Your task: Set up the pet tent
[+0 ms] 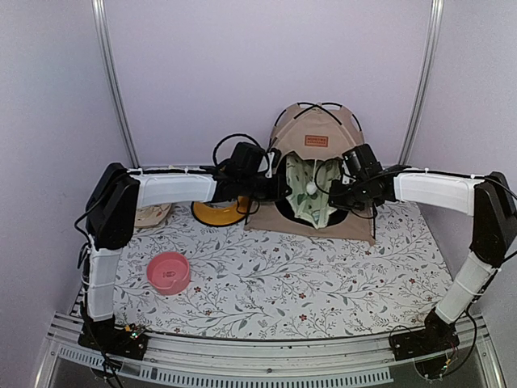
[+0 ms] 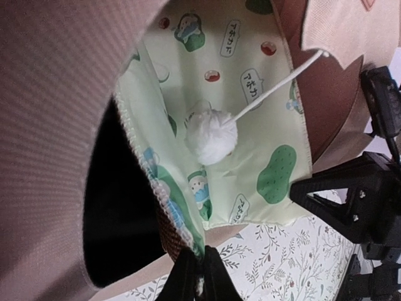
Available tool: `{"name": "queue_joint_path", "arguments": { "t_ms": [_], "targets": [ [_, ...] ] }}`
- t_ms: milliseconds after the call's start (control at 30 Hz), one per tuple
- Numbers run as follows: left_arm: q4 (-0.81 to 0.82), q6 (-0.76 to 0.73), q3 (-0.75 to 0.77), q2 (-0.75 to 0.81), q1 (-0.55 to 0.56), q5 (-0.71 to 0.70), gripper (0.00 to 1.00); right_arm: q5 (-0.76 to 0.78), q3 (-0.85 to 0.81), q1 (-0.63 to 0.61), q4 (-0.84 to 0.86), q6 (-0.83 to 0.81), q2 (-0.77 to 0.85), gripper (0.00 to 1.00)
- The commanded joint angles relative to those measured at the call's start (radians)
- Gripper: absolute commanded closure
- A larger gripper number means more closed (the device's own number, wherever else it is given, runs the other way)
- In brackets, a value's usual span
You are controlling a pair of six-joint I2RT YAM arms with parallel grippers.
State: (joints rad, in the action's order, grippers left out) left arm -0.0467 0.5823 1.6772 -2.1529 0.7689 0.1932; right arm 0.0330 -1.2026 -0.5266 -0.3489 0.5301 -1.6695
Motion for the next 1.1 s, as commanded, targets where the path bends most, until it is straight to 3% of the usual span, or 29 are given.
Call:
{"name": "queue_joint_path", "arguments": {
  "t_ms": [0,400,867,1067],
  "targets": [
    [-0.014,-0.017,0.049,-0.031,-0.011,-0.002,0.93,0.024,0.014,0.002,0.026,-0.020,-0.048,0.96],
    [0.001,-0.029,0.060,0.030,-0.012,-0.032,0.93,0.118,-0.048,0.002,-0.010,-0.051,-0.012,0.97],
    [0.099,0.016,-0.078,0.118,-0.013,-0.040,0.95,0.182,-0.085,0.001,-0.010,-0.060,-0.017,0.98],
    [0.086,0.012,-0.095,0.114,-0.014,-0.037,0.95,0.085,-0.056,0.001,0.076,-0.056,0.029,0.99]
  ]
}}
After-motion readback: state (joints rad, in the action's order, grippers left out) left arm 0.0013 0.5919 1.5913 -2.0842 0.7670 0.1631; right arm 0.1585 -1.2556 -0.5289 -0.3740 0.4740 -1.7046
